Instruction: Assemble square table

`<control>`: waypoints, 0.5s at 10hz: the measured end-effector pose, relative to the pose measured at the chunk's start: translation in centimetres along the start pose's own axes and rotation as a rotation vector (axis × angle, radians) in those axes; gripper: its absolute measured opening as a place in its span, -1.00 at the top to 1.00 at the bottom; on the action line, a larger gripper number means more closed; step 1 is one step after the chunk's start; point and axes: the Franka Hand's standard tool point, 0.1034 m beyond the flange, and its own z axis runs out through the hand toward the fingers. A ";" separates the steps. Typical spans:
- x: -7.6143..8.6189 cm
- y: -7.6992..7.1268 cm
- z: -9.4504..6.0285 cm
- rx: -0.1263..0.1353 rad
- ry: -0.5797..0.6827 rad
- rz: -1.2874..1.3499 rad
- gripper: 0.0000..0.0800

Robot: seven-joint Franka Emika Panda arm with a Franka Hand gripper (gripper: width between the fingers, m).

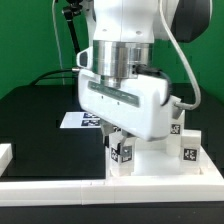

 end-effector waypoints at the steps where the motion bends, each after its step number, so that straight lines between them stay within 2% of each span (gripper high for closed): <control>1: 0.3 0.5 0.0 0.036 -0.045 0.233 0.27; 4: -0.2 1.0 -0.1 0.075 -0.111 0.672 0.27; 5: -0.3 1.0 -0.1 0.072 -0.112 0.716 0.27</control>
Offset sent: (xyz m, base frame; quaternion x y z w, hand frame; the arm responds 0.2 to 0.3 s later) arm 0.0165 0.0190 0.0148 0.1397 -0.0484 0.3830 0.9119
